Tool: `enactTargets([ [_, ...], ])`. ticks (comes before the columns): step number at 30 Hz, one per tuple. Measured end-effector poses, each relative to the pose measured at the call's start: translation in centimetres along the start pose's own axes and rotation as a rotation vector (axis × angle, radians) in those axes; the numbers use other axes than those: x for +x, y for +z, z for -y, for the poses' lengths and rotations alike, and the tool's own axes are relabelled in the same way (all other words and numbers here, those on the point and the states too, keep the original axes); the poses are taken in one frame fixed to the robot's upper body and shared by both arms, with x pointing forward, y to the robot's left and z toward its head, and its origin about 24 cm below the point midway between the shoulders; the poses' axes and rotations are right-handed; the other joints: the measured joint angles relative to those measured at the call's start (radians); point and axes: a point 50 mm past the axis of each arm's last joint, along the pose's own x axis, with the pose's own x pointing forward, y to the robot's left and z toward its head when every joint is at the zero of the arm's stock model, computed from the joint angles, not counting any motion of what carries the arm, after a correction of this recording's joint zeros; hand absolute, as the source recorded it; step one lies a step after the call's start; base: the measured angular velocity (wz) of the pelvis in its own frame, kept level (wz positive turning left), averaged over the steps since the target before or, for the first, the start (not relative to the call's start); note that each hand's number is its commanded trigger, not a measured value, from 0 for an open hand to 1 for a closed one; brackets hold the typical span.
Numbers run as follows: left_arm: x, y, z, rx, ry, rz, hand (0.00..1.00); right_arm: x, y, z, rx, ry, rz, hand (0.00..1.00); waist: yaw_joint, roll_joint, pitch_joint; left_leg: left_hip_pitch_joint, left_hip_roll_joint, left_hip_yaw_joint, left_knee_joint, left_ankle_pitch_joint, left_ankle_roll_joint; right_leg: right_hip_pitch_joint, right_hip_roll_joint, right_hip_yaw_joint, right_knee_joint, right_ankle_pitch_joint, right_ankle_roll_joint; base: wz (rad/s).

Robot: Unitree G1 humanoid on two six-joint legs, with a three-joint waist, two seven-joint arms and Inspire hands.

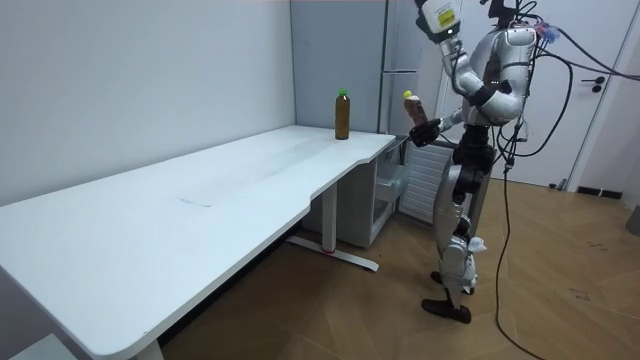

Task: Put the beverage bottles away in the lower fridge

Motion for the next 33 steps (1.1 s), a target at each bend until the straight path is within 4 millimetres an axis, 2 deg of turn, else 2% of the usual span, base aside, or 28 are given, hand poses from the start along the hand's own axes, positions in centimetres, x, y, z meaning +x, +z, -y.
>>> enactTargets([
  [2, 0.4, 0.5, -1.7, 0.076, 0.106, 0.055, 0.00, -0.6, -0.1, 0.2, 0.005, -0.033, 0.005, 1.00, 0.033, -0.005, -0.0022, -0.001, 0.001, 0.004, -0.002, 0.000, 0.000, -0.004, 0.000, 0.002, -0.009, 0.000, 0.000, -0.04],
  [4, 0.6, 1.0, -3.9, 0.152, 0.248, 0.102, 0.00, -1.1, -0.2, 0.6, -0.034, -0.061, -0.018, 1.00, 0.047, -0.012, -0.0066, 0.003, 0.001, 0.002, -0.002, 0.001, -0.001, -0.005, 0.000, 0.000, -0.009, 0.000, 0.000, 0.02],
  [8, 0.2, 1.2, -6.2, 0.245, 0.391, 0.120, 0.00, -1.7, -0.4, 0.9, -0.078, -0.098, -0.049, 1.00, 0.074, -0.020, -0.0122, 0.017, 0.001, 0.001, -0.010, 0.001, -0.001, 0.004, 0.001, -0.001, -0.011, 0.000, 0.000, 0.00],
  [10, -0.5, 0.5, -7.9, 0.324, 0.469, 0.072, 0.00, -1.9, -0.3, 1.2, -0.099, -0.122, -0.072, 1.00, 0.079, -0.020, -0.0120, 0.016, 0.000, -0.001, -0.009, 0.001, 0.000, 0.006, -0.001, -0.002, -0.010, 0.000, 0.000, 0.00],
  [14, -2.0, -1.8, -9.8, 0.366, 0.603, -0.066, 0.00, -2.0, -0.4, 1.5, -0.105, -0.155, -0.102, 1.00, 0.094, -0.020, -0.0117, 0.015, -0.002, -0.002, -0.010, 0.001, 0.000, 0.007, -0.001, -0.002, -0.012, 0.000, 0.000, 0.00],
  [17, -4.8, -3.9, -11.6, 0.478, 0.677, -0.238, 0.00, -2.0, -0.5, 1.6, -0.109, -0.187, -0.131, 1.00, 0.089, -0.023, -0.0115, 0.016, -0.009, -0.003, -0.015, 0.002, 0.000, 0.016, -0.001, -0.003, -0.024, 0.000, 0.000, 0.00],
  [19, -8.0, -5.5, -12.5, 0.505, 0.738, -0.433, 0.00, -2.0, -0.4, 2.0, -0.107, -0.228, -0.141, 1.00, 0.084, -0.024, -0.0110, 0.019, -0.012, -0.003, -0.020, 0.004, 0.001, 0.011, -0.003, -0.001, -0.026, -0.001, 0.001, 0.00],
  [20, -8.9, -6.0, -12.7, 0.499, 0.759, -0.493, 0.00, -1.9, -0.4, 2.0, -0.107, -0.237, -0.141, 1.00, 0.082, -0.026, -0.0107, 0.018, -0.013, -0.005, -0.022, 0.006, 0.001, 0.010, -0.004, -0.004, -0.026, -0.001, 0.001, 0.08],
  [22, -13.1, -7.9, -13.3, 0.491, 0.835, -0.741, 0.00, -1.5, 0.1, 2.1, -0.115, -0.251, -0.138, 1.00, 0.069, -0.027, -0.0105, 0.021, -0.015, -0.010, -0.028, 0.012, 0.004, 0.009, -0.008, -0.014, -0.025, -0.002, 0.002, 0.07],
  [23, -14.2, -8.3, -13.3, 0.489, 0.850, -0.807, 0.00, -1.4, 0.2, 2.2, -0.116, -0.254, -0.134, 1.00, 0.063, -0.028, -0.0100, 0.024, -0.016, -0.009, -0.031, 0.012, 0.004, 0.009, -0.008, -0.013, -0.026, -0.002, 0.002, 0.00],
  [25, -18.8, -9.6, -12.8, 0.465, 0.910, -1.063, 0.00, -0.6, 0.7, 2.3, -0.122, -0.275, -0.110, 1.00, 0.062, -0.034, -0.0076, 0.032, -0.014, -0.002, -0.042, 0.013, 0.003, 0.011, -0.006, -0.002, -0.025, -0.002, 0.002, -0.09],
  [26, -20.2, -9.7, -12.7, 0.472, 0.915, -1.132, 0.00, -0.3, 0.9, 2.3, -0.126, -0.276, -0.105, 1.00, 0.061, -0.035, -0.0074, 0.032, -0.014, -0.001, -0.043, 0.013, 0.003, 0.011, -0.006, -0.001, -0.024, -0.002, 0.002, -0.11],
  [28, -25.2, -9.9, -11.6, 0.446, 0.947, -1.398, 0.00, 0.7, 1.7, 2.6, -0.145, -0.279, -0.097, 1.00, 0.037, -0.039, -0.0049, 0.024, -0.014, -0.001, -0.046, 0.013, 0.004, 0.008, -0.007, 0.002, -0.023, -0.001, 0.003, -0.02],
  [29, -26.2, -9.9, -11.1, 0.430, 0.949, -1.455, 0.00, 1.0, 1.9, 2.6, -0.150, -0.280, -0.091, 1.00, 0.035, -0.042, -0.0050, 0.019, -0.014, 0.001, -0.046, 0.013, 0.004, -0.002, -0.007, 0.002, -0.023, -0.001, 0.003, -0.04],
  [31, -29.8, -9.4, -9.6, 0.412, 0.902, -1.656, 0.00, 2.1, 2.4, 2.5, -0.143, -0.286, -0.064, 1.00, 0.027, -0.051, -0.0048, 0.013, -0.014, 0.006, -0.046, 0.013, 0.005, -0.006, -0.007, 0.005, -0.023, 0.000, 0.004, -0.06],
  [32, -30.7, -9.2, -9.4, 0.416, 0.891, -1.702, 0.00, 2.3, 2.5, 2.4, -0.140, -0.288, -0.060, 1.00, 0.019, -0.051, -0.0052, 0.014, -0.014, 0.005, -0.044, 0.013, 0.005, -0.004, -0.008, 0.003, -0.023, 0.000, 0.004, 0.04],
  [33, -32.4, -8.3, -9.3, 0.433, 0.875, -1.784, 0.00, 2.5, 2.6, 2.4, -0.140, -0.297, -0.052, 1.00, 0.009, -0.050, -0.0049, 0.017, -0.013, 0.009, -0.044, 0.013, 0.005, 0.000, -0.009, 0.008, -0.023, -0.001, 0.004, 0.00],
])
